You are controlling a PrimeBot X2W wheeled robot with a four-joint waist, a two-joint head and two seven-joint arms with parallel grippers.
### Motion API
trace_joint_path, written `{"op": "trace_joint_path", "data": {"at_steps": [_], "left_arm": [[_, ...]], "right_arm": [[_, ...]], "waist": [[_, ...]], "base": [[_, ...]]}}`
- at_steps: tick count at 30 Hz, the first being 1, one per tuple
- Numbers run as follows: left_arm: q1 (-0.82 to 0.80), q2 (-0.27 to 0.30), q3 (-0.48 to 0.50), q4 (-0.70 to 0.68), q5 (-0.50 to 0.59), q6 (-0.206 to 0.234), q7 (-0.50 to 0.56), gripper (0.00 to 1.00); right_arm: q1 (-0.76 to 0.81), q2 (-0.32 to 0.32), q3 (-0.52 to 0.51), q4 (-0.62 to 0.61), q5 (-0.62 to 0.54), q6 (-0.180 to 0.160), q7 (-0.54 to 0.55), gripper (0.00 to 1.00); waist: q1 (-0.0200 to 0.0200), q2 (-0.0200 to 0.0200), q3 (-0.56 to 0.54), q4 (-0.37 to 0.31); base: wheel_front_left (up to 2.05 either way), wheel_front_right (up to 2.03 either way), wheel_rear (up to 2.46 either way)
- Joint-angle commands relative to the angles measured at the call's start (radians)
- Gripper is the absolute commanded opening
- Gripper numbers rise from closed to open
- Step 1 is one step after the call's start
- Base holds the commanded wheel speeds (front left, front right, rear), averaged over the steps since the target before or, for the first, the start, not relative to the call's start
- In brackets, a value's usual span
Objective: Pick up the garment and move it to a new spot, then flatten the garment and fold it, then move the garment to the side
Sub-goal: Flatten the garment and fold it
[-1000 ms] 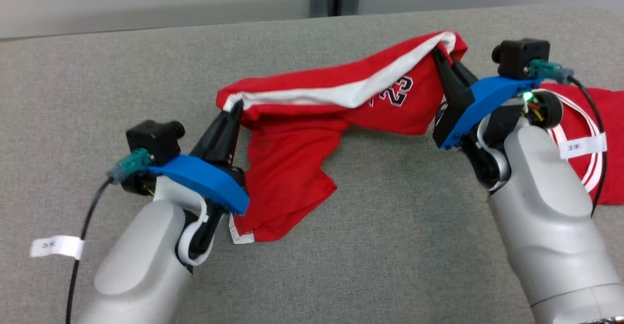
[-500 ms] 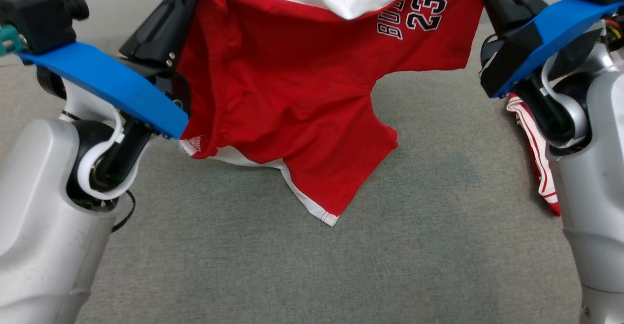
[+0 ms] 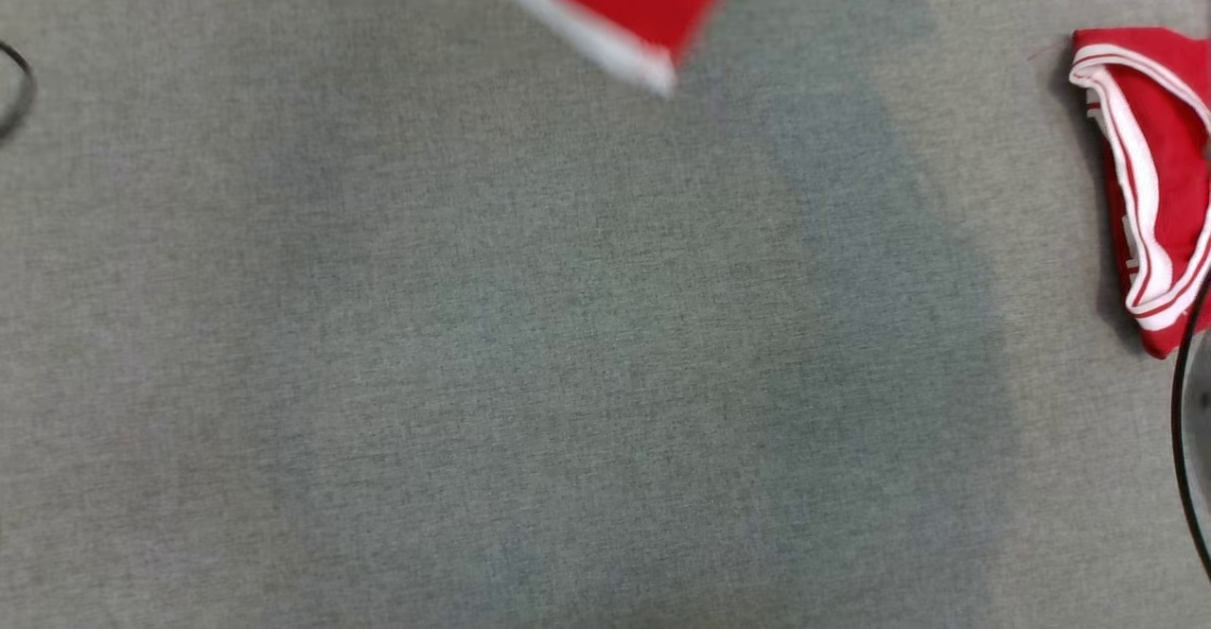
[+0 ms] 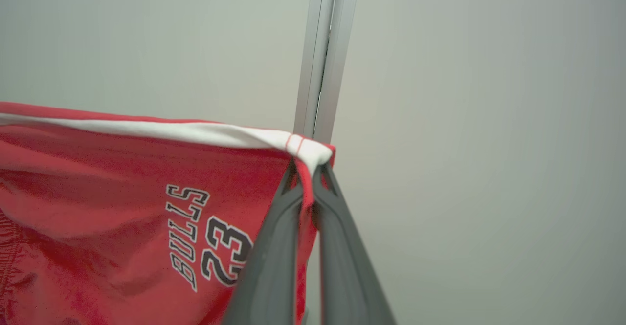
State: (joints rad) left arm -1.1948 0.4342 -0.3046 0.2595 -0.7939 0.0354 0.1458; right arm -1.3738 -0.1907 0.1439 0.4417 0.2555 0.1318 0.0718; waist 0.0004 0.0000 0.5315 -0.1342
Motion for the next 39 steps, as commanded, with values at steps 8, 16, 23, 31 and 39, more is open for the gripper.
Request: {"op": "trace_joint_path", "data": {"at_steps": [8, 16, 23, 31, 39], "left_arm": [[-0.043, -0.012, -0.010, 0.135, 0.052, -0.080, -0.174, 0.00], [0.200, -0.065, -0.103, 0.272, 0.073, -0.134, -0.307, 0.00], [0.445, -0.076, -0.216, 0.358, 0.081, -0.156, -0.331, 0.00], [0.785, 0.019, -0.309, 0.147, 0.045, -0.144, -0.207, 0.00], [1.153, 0.222, -0.322, -0.411, -0.079, 0.047, 0.076, 0.00]], "right_arm": [[-0.056, -0.006, 0.010, 0.124, -0.074, -0.002, -0.145, 0.00], [0.223, -0.045, 0.163, 0.211, 0.064, -0.002, -0.091, 0.00], [0.523, -0.168, 0.317, 0.132, 0.238, -0.001, 0.091, 0.00], [0.879, -0.371, 0.298, -0.233, 0.375, -0.002, 0.421, 0.00], [1.324, -0.391, -0.049, -0.620, 0.354, -0.002, 0.720, 0.00]], "waist": [[-0.0004, 0.0000, 0.045, -0.032], [-0.0004, 0.0000, 0.021, -0.023], [-0.0004, 0.0000, -0.087, -0.007], [-0.0004, 0.0000, -0.263, -0.017], [-0.0004, 0.0000, -0.325, 0.000]], "base": [[0.00, 0.00, 0.00], [0.00, 0.00, 0.00], [0.00, 0.00, 0.00], [0.00, 0.00, 0.00], [0.00, 0.00, 0.00]]}}
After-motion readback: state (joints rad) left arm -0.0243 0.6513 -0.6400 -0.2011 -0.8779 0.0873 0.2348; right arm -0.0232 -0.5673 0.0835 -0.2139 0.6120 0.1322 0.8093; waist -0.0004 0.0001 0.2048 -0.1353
